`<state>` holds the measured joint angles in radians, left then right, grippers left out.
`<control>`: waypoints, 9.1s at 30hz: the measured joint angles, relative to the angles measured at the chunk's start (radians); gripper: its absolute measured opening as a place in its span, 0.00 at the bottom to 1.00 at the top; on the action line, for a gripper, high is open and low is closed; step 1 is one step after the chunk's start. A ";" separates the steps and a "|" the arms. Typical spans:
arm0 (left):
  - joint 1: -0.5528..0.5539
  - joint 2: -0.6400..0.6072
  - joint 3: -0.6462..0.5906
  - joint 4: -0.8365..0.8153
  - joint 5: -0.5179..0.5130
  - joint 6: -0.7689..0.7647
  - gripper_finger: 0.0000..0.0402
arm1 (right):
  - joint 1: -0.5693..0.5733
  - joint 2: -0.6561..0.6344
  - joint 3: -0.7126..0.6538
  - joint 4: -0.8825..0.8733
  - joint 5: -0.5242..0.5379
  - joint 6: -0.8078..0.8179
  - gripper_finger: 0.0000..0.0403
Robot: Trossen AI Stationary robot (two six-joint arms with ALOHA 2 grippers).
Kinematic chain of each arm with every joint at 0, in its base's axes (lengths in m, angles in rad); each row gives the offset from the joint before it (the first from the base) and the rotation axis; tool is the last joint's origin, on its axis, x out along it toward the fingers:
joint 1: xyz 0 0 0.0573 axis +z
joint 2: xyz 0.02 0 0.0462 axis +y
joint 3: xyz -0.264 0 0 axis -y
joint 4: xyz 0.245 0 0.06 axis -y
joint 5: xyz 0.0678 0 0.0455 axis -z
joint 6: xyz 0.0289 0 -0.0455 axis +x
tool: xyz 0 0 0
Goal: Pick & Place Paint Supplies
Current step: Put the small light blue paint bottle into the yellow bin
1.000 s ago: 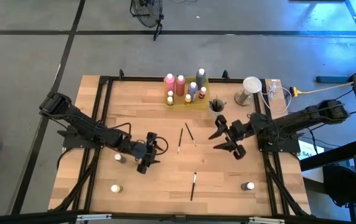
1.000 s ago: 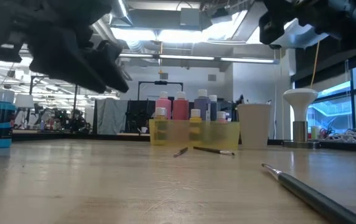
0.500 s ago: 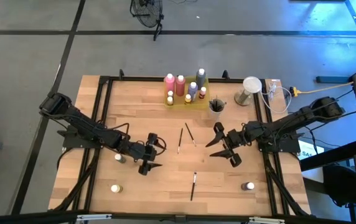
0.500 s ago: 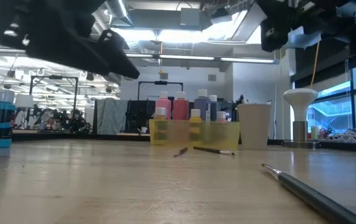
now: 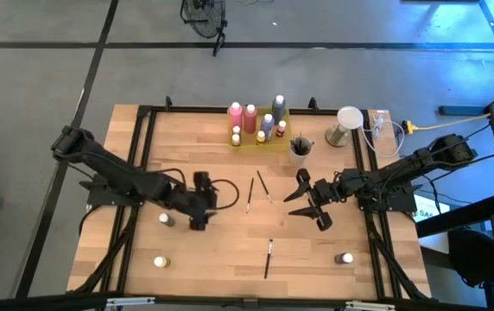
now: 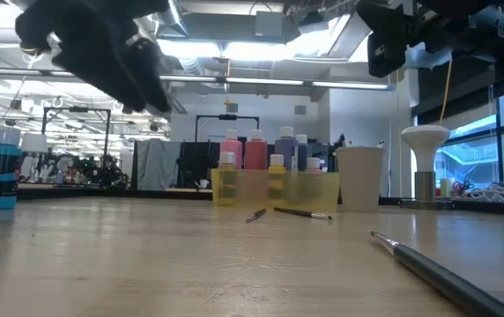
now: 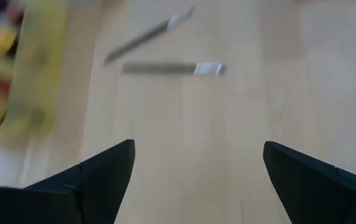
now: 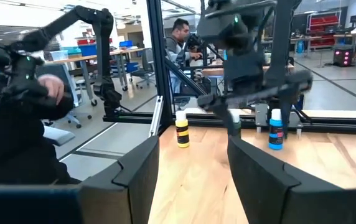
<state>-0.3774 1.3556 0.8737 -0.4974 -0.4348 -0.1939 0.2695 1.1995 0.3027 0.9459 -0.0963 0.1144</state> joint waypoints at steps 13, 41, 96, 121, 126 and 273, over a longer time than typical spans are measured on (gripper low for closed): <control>0.044 -0.001 0.309 -0.930 0.121 -0.718 0.88 | 0.001 0.000 0.000 -0.031 0.052 0.001 0.48; 0.190 -0.032 0.162 -1.074 0.363 -0.559 0.88 | 0.027 0.000 0.000 -0.019 0.052 0.012 0.48; 0.227 -0.270 0.000 -0.833 0.388 -0.435 0.88 | 0.028 0.001 0.000 -0.037 0.096 0.008 0.48; 0.177 -0.269 0.000 -0.837 0.271 -0.578 0.88 | 0.028 0.001 0.000 -0.045 0.096 0.010 0.48; 0.177 -0.269 0.000 -0.837 0.276 -0.621 0.88 | 0.028 0.001 0.000 -0.045 0.096 0.011 0.48; 0.183 -0.259 -0.115 -0.680 0.330 -0.492 0.35 | 0.027 0.001 0.000 -0.060 0.129 0.012 0.48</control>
<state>-0.1947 1.0966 0.7588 -1.1772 -0.1051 -0.6861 0.2970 1.2005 0.3023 0.8864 0.0330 0.1265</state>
